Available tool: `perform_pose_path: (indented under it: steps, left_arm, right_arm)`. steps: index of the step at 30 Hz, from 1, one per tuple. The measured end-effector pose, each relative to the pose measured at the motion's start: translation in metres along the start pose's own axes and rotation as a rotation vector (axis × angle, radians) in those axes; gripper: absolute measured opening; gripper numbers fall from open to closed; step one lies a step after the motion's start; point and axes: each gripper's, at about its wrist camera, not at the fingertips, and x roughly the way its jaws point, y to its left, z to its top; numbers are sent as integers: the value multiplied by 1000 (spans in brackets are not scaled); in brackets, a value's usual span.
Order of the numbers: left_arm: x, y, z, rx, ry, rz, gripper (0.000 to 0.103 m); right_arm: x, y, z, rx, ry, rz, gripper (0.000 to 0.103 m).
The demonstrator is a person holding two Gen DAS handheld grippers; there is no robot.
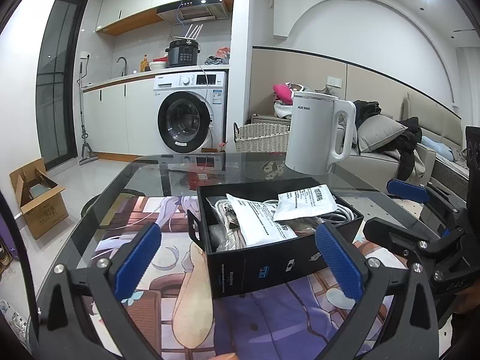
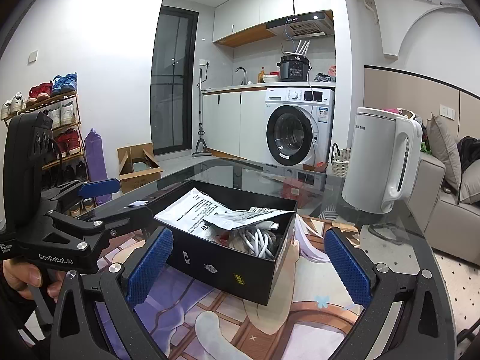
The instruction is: Organize soft objects
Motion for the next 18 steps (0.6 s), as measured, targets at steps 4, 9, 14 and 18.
perform_pose_path:
  steps: [4, 9, 14, 18]
  left_arm:
    - [0, 0, 1, 5, -2, -1, 103]
    - [0, -1, 1, 10, -4, 1, 103]
    - [0, -1, 1, 9, -2, 1, 103]
    - [0, -1, 1, 9, -3, 1, 103]
  right_arm:
    - [-2, -1, 0, 6, -3, 1, 102]
    - [-2, -1, 0, 4, -3, 0, 102]
    - [-2, -1, 0, 5, -2, 0, 102]
    - [-2, -2, 0, 5, -2, 0, 102]
